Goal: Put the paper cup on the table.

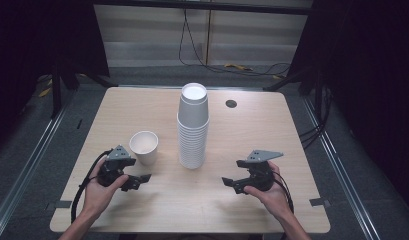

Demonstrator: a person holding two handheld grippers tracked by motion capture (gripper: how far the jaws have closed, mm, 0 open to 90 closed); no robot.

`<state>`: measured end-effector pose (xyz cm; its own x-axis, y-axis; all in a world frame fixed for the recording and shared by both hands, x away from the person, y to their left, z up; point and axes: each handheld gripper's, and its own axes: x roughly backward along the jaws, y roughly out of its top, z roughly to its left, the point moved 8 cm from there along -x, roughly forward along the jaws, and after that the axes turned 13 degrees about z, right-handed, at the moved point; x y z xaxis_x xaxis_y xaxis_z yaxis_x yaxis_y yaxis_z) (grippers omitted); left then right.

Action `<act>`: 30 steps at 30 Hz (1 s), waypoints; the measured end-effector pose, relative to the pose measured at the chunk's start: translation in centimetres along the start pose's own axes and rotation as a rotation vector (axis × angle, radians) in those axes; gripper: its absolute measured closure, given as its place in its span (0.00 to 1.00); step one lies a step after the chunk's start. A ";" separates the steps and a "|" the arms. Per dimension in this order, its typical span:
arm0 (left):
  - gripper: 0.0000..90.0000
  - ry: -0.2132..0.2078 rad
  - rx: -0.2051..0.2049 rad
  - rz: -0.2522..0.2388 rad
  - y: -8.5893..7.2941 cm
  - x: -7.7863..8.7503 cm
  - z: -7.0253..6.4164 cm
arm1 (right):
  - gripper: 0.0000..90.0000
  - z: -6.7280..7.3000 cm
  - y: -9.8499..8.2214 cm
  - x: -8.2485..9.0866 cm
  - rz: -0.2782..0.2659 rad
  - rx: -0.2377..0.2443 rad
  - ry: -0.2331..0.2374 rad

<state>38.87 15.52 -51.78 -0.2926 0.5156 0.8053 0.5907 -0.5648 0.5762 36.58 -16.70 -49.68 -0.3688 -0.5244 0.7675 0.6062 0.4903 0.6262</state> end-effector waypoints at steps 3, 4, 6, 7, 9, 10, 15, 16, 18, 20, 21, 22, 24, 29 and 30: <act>0.18 -0.029 -0.021 0.002 -0.2 -0.4 -1.2 | 0.16 -0.1 0.0 0.1 -0.011 -0.003 -0.009; 0.18 -0.029 -0.021 0.002 -0.2 -0.4 -1.2 | 0.16 -0.1 0.0 0.1 -0.011 -0.003 -0.009; 0.18 -0.022 -0.022 -0.008 0.0 -0.6 -1.9 | 0.16 0.0 0.1 0.1 -0.021 0.002 -0.027; 0.18 -0.022 -0.022 -0.008 0.0 -0.6 -1.9 | 0.16 0.0 0.1 0.1 -0.021 0.002 -0.027; 0.18 -0.023 -0.022 -0.018 0.1 -0.9 -2.5 | 0.16 0.2 0.2 0.2 -0.026 0.000 -0.030; 0.18 -0.023 -0.022 -0.018 0.1 -0.9 -2.5 | 0.16 0.2 0.2 0.2 -0.026 0.000 -0.030; 0.18 -0.036 -0.039 -0.014 0.2 -1.6 -3.7 | 0.16 0.8 0.0 0.2 -0.025 0.003 -0.033; 0.18 -0.034 -0.032 -0.018 0.3 -1.8 -4.3 | 0.16 0.8 0.0 0.3 -0.028 0.005 -0.040; 0.18 -0.030 -0.013 -0.034 0.6 -2.0 -4.8 | 0.16 0.9 -0.3 0.2 -0.029 -0.003 -0.039; 0.18 -0.023 -0.013 -0.041 0.7 -2.3 -5.3 | 0.16 0.9 -0.4 0.2 -0.050 -0.020 -0.044; 0.18 -0.023 -0.013 -0.041 0.7 -2.3 -5.3 | 0.16 0.8 -0.5 0.1 -0.053 -0.024 -0.046; 0.18 -0.014 -0.021 -0.041 0.8 -2.5 -5.4 | 0.16 0.8 -0.5 0.1 -0.053 -0.024 -0.046; 0.18 -0.041 -0.033 -0.069 0.8 -2.8 -5.8 | 0.16 0.6 -0.8 0.0 -0.063 -0.049 -0.052; 0.18 -0.082 0.012 -0.088 0.2 -3.8 -6.0 | 0.16 0.6 -1.3 -0.2 -0.046 -0.050 -0.054; 0.18 -0.082 0.012 -0.088 0.2 -3.8 -6.0 | 0.16 0.6 -1.3 -0.2 -0.046 -0.050 -0.054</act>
